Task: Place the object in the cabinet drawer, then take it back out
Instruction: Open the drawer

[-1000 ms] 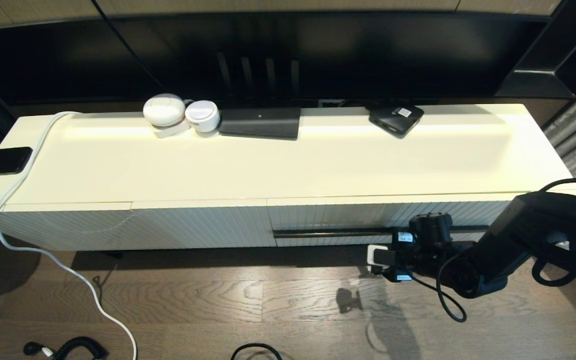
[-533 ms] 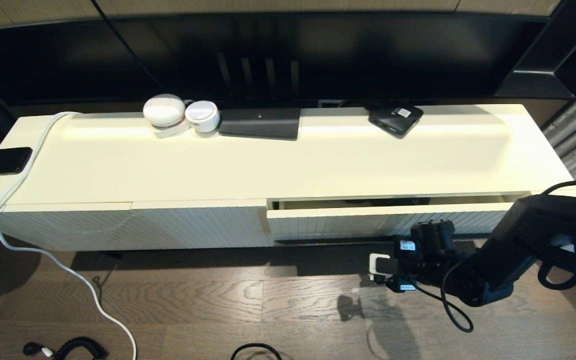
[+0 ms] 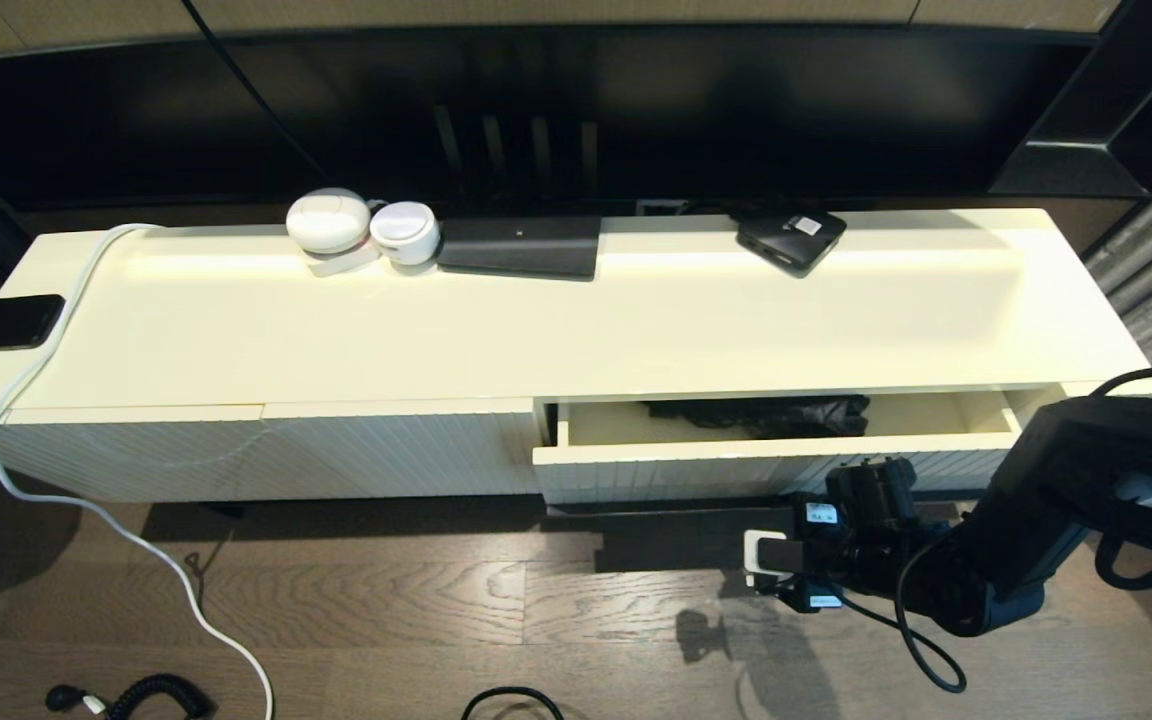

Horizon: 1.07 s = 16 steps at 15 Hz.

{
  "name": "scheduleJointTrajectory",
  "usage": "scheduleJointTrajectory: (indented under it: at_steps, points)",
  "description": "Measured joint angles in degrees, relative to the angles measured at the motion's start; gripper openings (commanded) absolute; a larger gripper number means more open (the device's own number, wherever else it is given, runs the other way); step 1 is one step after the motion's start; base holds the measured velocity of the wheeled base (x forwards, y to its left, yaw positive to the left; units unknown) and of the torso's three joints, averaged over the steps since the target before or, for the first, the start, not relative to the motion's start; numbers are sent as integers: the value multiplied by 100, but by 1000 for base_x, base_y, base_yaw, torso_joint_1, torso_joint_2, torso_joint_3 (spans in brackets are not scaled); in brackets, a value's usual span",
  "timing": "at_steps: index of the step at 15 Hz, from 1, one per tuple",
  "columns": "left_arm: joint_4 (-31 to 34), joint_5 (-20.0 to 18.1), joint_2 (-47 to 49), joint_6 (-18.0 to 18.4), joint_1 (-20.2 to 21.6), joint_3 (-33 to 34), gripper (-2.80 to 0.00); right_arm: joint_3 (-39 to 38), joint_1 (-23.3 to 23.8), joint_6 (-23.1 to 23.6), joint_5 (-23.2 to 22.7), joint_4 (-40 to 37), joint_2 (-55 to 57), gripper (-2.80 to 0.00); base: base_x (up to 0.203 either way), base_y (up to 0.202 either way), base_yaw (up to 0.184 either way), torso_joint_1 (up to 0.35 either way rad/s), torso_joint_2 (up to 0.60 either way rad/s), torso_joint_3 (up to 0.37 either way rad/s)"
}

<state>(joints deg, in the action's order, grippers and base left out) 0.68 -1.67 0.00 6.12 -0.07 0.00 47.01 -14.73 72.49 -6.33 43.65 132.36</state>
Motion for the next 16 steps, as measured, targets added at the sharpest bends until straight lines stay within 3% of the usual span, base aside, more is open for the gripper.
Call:
scheduleJointTrajectory:
  at_steps: [12, 16]
  points:
    - [2, 2, 0, -1, 0, 0, -280, -849, -224, -326, 27, 500, -218, 0, 0, 0, 0, 0, 0, 0]
    - [0, 0, 0, -1, 0, 0, -280, -1319, -292, -344, 98, 345, -863, 0, 0, 0, 0, 0, 0, 0]
